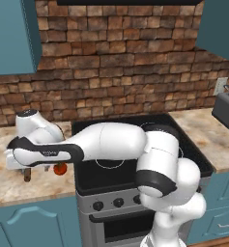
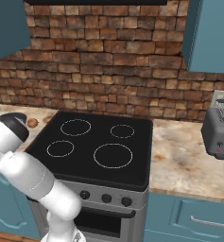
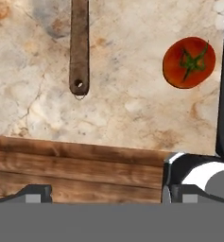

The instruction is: Place the pan on the front left burner on the stove. Then place the tomato and the onion in the pan and turn on the front left burner.

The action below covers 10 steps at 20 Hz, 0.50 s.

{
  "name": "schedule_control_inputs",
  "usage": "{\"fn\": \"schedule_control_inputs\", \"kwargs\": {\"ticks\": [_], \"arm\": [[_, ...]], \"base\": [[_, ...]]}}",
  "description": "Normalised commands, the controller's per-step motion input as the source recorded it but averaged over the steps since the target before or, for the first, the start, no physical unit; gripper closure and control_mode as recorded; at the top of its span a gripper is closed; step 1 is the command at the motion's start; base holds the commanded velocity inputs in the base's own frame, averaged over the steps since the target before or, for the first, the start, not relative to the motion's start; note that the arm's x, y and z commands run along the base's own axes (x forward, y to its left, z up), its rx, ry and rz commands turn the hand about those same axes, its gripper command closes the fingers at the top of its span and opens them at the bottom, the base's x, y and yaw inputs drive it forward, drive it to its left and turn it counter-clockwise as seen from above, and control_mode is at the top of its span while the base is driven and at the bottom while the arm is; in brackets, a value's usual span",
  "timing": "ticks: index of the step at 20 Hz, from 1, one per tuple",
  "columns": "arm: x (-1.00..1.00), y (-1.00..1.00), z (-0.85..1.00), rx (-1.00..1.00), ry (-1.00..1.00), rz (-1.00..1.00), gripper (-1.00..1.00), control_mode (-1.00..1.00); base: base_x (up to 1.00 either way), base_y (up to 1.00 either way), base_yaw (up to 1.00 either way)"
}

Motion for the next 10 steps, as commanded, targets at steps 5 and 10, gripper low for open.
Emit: {"fn": "schedule_control_inputs", "kwargs": {"ticks": [5,10], "arm": [[0.38,0.16,-0.04,-0.03,0.0,0.0,-1.0,-1.0],[0.25,0.19,-0.14,-0.03,0.0,0.0,-1.0,-1.0]], "base": [[0.0,0.0,0.0],[0.0,0.0,0.0]]}}
